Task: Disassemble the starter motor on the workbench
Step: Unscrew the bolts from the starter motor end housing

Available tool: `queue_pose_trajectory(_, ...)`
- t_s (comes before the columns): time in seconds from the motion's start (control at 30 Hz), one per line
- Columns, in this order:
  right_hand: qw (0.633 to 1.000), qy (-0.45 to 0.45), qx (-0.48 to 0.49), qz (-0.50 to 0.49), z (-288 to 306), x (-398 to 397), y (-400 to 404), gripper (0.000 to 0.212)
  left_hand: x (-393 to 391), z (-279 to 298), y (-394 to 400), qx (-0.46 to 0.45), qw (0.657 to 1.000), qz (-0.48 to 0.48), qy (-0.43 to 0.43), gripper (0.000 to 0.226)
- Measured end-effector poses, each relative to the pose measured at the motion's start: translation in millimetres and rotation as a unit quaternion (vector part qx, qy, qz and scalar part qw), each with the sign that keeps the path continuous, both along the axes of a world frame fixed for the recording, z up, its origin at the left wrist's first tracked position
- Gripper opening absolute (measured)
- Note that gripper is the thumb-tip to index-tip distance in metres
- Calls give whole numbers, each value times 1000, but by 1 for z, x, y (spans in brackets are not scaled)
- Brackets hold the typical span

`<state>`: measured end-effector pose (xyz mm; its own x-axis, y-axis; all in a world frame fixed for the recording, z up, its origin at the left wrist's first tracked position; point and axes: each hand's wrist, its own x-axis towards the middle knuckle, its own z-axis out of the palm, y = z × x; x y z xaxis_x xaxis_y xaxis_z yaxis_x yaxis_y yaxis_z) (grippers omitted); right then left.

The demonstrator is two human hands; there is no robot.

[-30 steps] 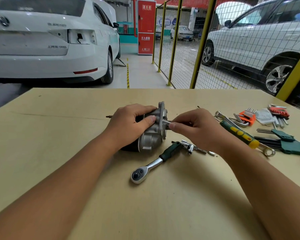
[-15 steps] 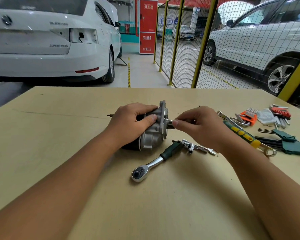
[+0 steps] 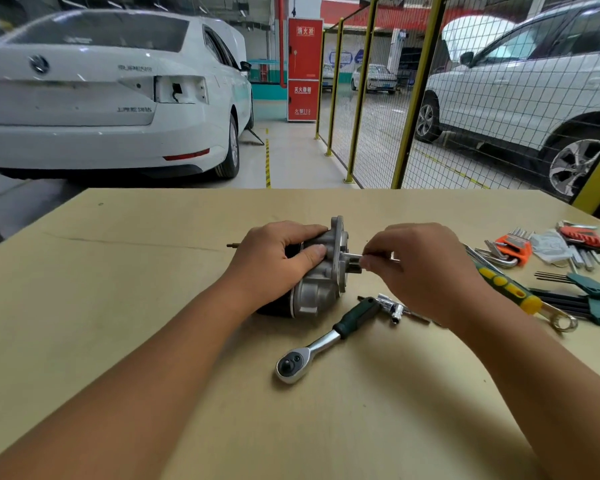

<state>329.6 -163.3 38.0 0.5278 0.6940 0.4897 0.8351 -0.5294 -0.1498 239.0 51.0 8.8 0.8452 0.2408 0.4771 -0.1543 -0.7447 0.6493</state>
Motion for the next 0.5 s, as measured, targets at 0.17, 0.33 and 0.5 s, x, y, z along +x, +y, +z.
queue_pose_trajectory(0.17,1000,-19,3,-7,6,-6,3,11,0,0,1,-3,1000,-1,1,45)
queue_pose_trajectory(0.33,1000,25,12,9,5,-4,1,12,1,-1,2,-4,1000,0,2,45)
queue_pose_trajectory(0.5,1000,24,-8,-6,5,0,1,20,2,-1,2,-5,1000,2,3,38)
